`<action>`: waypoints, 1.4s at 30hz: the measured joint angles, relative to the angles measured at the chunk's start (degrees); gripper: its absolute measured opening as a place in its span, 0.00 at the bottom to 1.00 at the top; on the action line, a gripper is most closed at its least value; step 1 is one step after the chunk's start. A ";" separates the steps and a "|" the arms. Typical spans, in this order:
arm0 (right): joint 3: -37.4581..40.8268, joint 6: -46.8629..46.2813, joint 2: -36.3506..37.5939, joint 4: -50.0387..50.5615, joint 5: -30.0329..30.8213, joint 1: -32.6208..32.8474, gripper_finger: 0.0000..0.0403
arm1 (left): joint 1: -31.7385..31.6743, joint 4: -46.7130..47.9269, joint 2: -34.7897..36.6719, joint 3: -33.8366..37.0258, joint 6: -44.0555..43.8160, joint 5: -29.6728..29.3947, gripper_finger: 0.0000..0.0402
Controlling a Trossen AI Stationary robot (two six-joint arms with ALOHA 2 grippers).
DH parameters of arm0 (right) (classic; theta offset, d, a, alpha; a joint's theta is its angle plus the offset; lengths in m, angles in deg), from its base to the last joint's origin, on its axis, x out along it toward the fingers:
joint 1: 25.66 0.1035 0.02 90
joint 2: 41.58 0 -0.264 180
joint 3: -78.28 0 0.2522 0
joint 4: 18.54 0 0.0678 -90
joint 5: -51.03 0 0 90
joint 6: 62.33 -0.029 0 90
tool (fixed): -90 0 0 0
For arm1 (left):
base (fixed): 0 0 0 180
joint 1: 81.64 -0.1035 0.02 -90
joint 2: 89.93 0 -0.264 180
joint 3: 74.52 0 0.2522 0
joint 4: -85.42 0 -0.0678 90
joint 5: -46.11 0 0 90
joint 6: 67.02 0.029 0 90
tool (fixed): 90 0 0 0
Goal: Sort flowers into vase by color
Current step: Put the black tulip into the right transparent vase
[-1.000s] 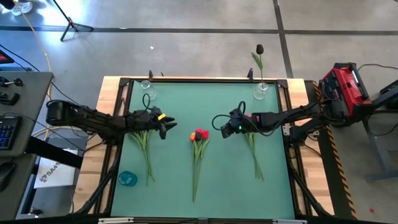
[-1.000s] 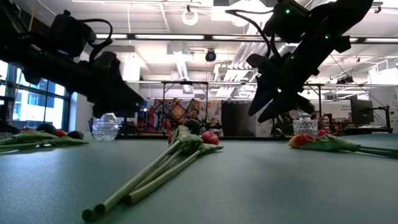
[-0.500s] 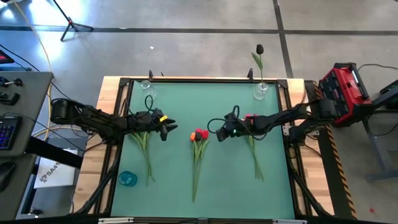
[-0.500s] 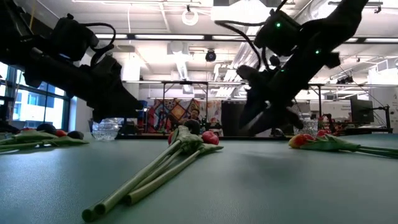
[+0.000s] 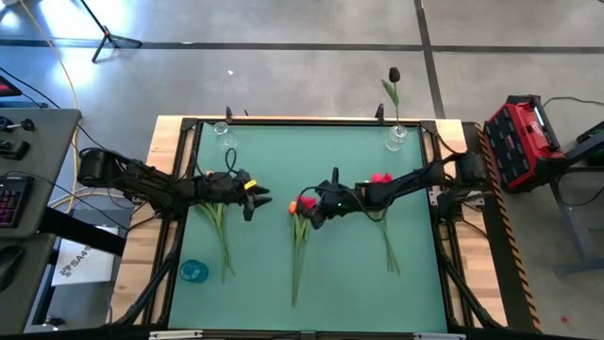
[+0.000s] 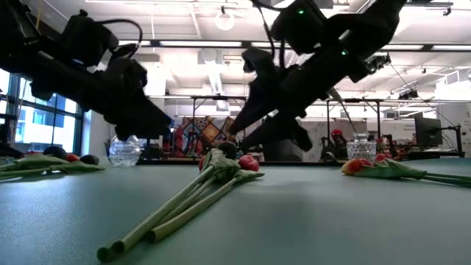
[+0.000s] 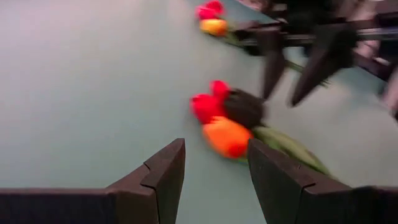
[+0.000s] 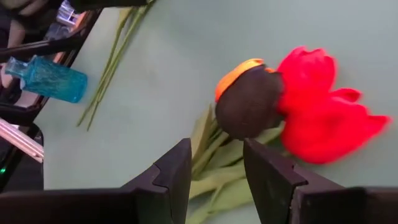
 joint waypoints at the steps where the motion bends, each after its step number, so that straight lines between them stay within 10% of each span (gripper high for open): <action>1: -0.85 0.00 -0.97 0.09 -0.01 0.21 0.33 | 0.67 -0.01 -0.65 -0.86 0.53 -0.06 0.41; 42: -5.98 -7.15 -6.67 3.38 2.04 1.98 0.10 | 3.10 -0.58 -14.41 -7.00 2.60 -0.30 0.41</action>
